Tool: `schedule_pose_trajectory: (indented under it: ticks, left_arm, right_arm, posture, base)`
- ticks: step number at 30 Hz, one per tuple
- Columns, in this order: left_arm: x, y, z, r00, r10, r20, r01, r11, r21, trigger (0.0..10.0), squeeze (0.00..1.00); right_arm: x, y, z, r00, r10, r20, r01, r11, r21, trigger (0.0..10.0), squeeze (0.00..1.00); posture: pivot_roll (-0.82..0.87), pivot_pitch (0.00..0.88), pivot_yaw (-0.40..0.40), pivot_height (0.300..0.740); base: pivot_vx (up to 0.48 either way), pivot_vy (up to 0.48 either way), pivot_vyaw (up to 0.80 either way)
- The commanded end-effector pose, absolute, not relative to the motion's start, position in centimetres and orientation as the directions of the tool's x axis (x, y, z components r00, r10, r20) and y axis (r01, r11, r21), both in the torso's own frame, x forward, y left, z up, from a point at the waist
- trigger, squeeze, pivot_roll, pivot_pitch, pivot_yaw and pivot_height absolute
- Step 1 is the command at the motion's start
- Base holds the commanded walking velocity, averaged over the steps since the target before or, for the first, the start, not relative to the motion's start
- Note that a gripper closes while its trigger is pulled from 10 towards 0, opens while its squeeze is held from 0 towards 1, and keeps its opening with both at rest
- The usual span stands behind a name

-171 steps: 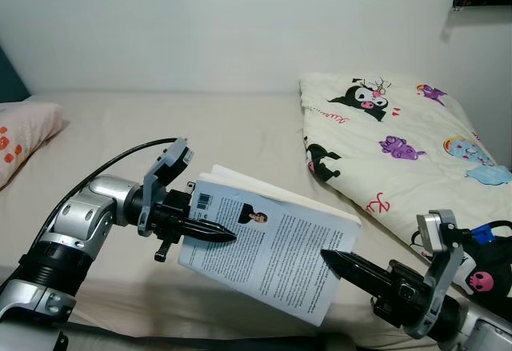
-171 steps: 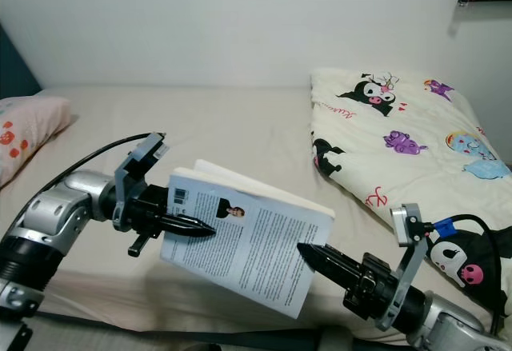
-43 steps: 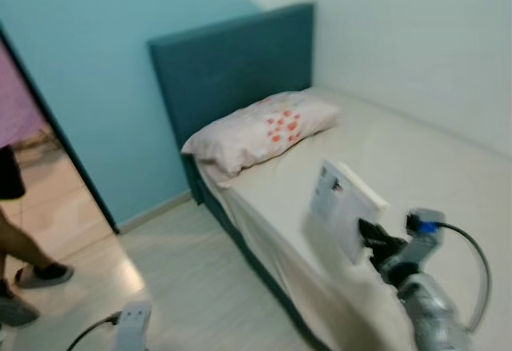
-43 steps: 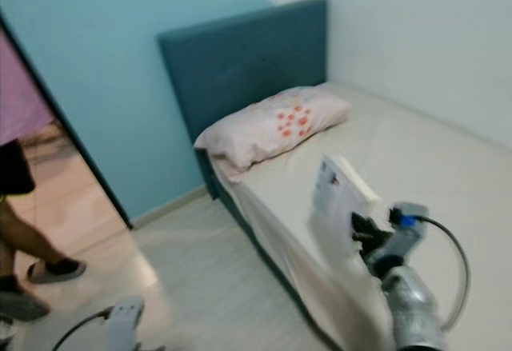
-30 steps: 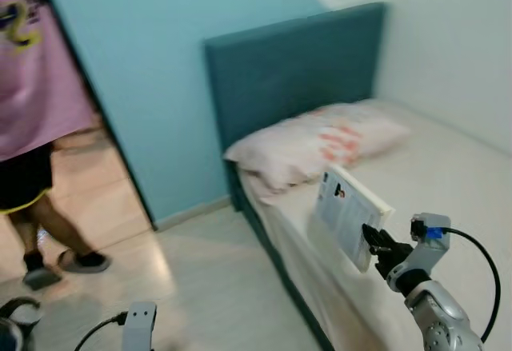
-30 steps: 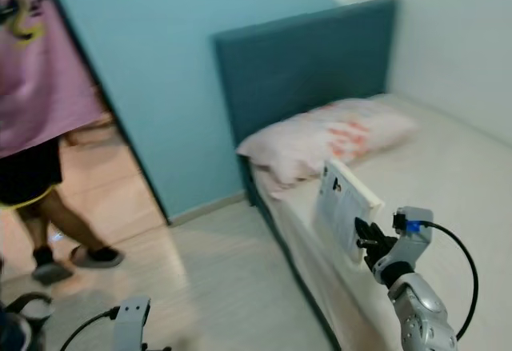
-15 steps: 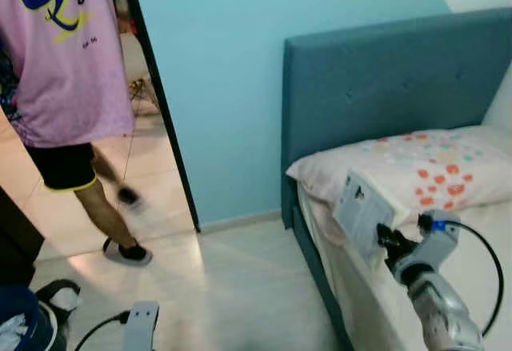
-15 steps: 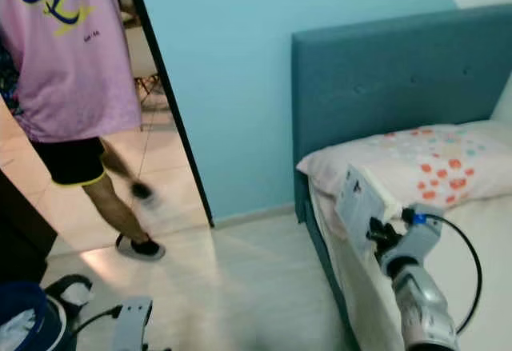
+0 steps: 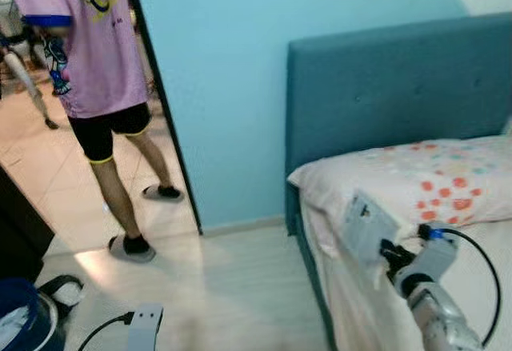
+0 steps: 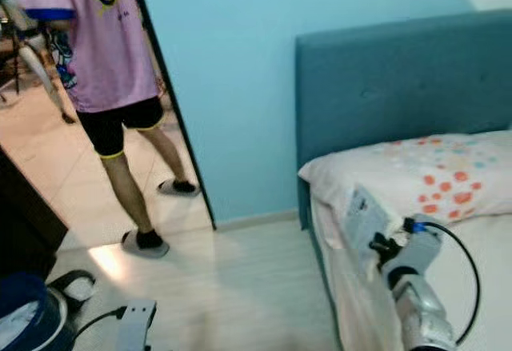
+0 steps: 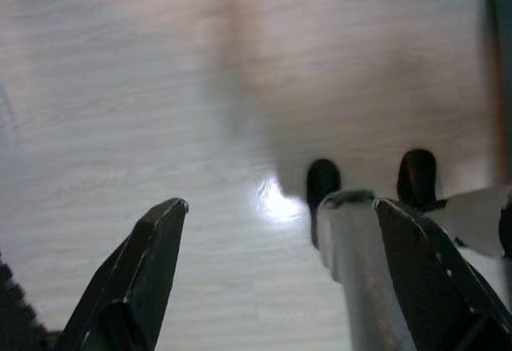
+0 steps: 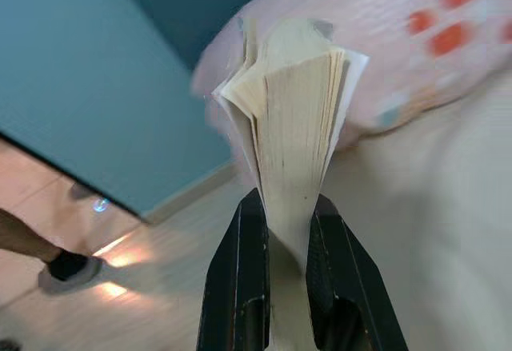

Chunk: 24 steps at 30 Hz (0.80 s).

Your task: Clean up the room

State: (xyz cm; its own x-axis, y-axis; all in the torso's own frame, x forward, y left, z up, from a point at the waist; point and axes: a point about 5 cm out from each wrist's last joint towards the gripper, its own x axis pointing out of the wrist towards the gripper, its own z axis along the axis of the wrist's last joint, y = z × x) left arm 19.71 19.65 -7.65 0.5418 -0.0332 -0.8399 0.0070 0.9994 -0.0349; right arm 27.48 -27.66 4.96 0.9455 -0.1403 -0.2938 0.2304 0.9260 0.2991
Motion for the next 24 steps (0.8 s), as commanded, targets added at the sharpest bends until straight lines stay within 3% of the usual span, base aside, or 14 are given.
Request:
schedule_pose_trajectory:
  ticks: [1,12,16,24]
  left_arm:
    - [19.3,20.2,-7.8,0.53,-0.016,-0.848,-0.008,1.0,-0.024,10.0,0.0]
    - [18.9,20.4,-8.0,0.522,-0.018,-0.853,-0.008,1.0,-0.027,10.0,0.0]
    - [18.7,20.5,-8.0,0.518,-0.019,-0.855,-0.001,1.0,-0.023,10.0,0.0]
    - [18.9,20.8,-7.8,0.523,-0.018,-0.852,0.012,1.0,-0.014,10.0,0.0]
  right_arm:
    - [27.9,-26.8,4.9,0.946,-0.118,-0.3,0.221,0.916,0.334,10.0,0.0]
    - [27.3,-26.4,3.1,0.925,-0.113,-0.363,0.271,0.866,0.421,10.0,0.0]
    - [27.5,-26.7,2.5,0.917,-0.119,-0.382,0.314,0.805,0.503,10.0,0.0]
    - [29.0,-26.2,3.5,0.934,-0.09,-0.346,0.261,0.833,0.488,10.0,0.0]
  posture:
    - [-0.07,0.0,0.061,0.74]
    - [-0.07,0.0,0.063,0.74]
    - [-0.06,0.0,0.075,0.73]
    - [-0.05,0.0,0.075,0.7]
  base:
    - [0.0,0.0,0.0]
    - [0.0,0.0,0.0]
    - [0.0,0.0,0.0]
    - [0.0,0.0,0.0]
